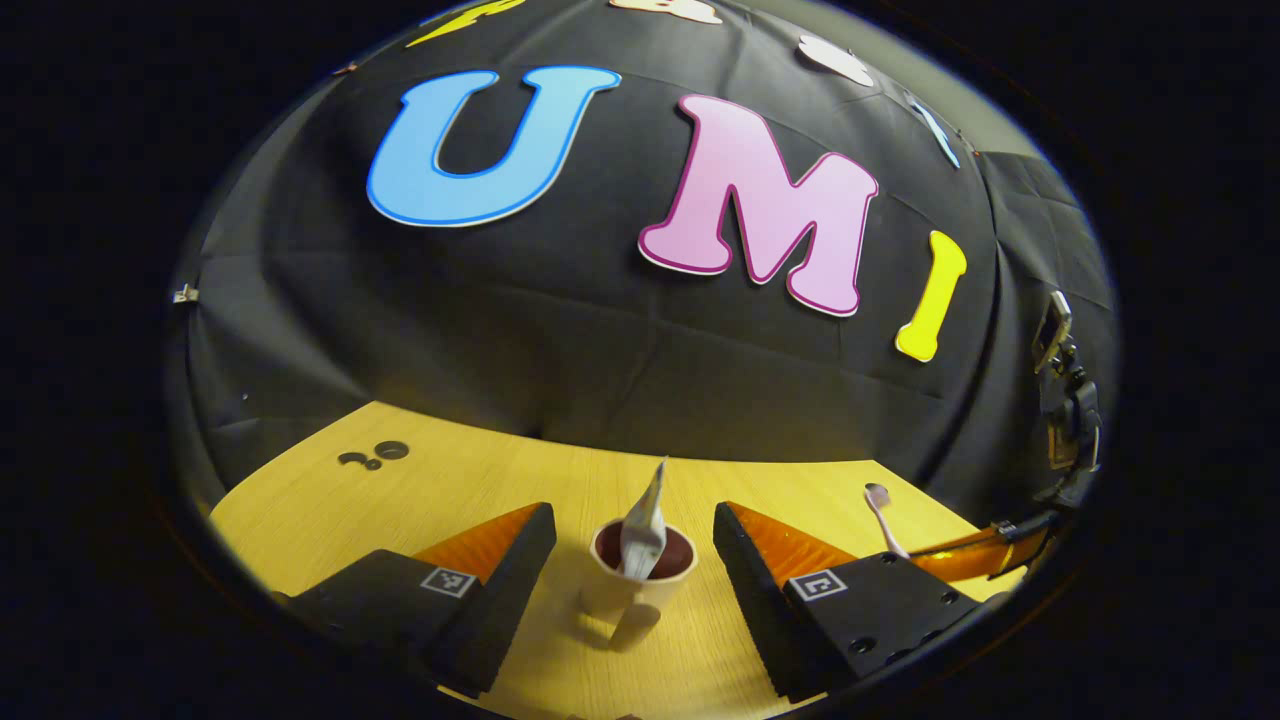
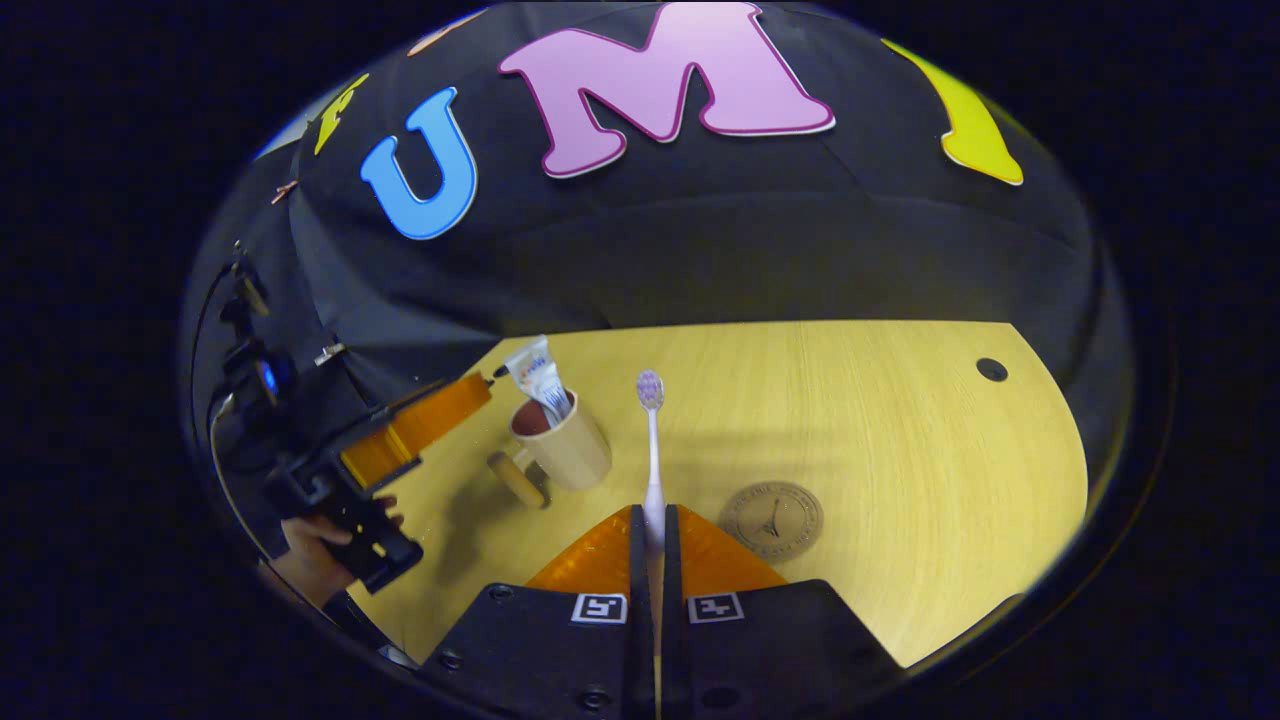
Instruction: Put the toothbrush and toothpaste on the desktop into the cup, then pick up the cup and place it on the coaster on the desktop.
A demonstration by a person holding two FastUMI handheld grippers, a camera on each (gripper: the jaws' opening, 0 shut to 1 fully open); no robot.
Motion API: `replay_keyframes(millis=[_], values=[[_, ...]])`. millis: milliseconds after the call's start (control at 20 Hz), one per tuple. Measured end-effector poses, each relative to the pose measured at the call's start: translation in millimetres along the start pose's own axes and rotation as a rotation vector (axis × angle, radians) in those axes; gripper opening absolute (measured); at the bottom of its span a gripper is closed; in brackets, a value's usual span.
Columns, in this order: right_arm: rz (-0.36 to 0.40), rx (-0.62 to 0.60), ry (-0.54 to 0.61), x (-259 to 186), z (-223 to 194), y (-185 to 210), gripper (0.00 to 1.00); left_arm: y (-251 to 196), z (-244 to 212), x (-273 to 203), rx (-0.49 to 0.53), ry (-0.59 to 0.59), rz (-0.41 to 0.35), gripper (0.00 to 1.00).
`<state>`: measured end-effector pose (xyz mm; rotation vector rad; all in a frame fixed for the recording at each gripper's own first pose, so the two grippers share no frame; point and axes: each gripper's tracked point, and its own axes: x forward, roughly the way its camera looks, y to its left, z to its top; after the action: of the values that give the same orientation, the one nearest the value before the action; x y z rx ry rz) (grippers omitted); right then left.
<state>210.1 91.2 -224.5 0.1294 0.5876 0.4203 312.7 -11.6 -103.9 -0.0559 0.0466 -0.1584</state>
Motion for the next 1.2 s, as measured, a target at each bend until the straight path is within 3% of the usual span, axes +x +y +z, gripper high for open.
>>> replay_keyframes(millis=[500, 800, 1200], values=[[0.068, 0.007, -0.255, 65.3, 82.7, 58.6, 0.07, 26.8, -9.2, -65.3, -0.14, -0.022, 0.065, 0.98], [0.063, 0.019, -0.348, 104.1, 99.6, 69.2, 0.07, 47.2, -13.2, -71.8, -0.159, -0.053, 0.071, 0.97], [0.072, 0.018, -0.444, 140.0, 95.9, 77.9, 0.07, 60.1, -61.6, -70.9, -0.176, -0.011, 0.071, 0.98]])
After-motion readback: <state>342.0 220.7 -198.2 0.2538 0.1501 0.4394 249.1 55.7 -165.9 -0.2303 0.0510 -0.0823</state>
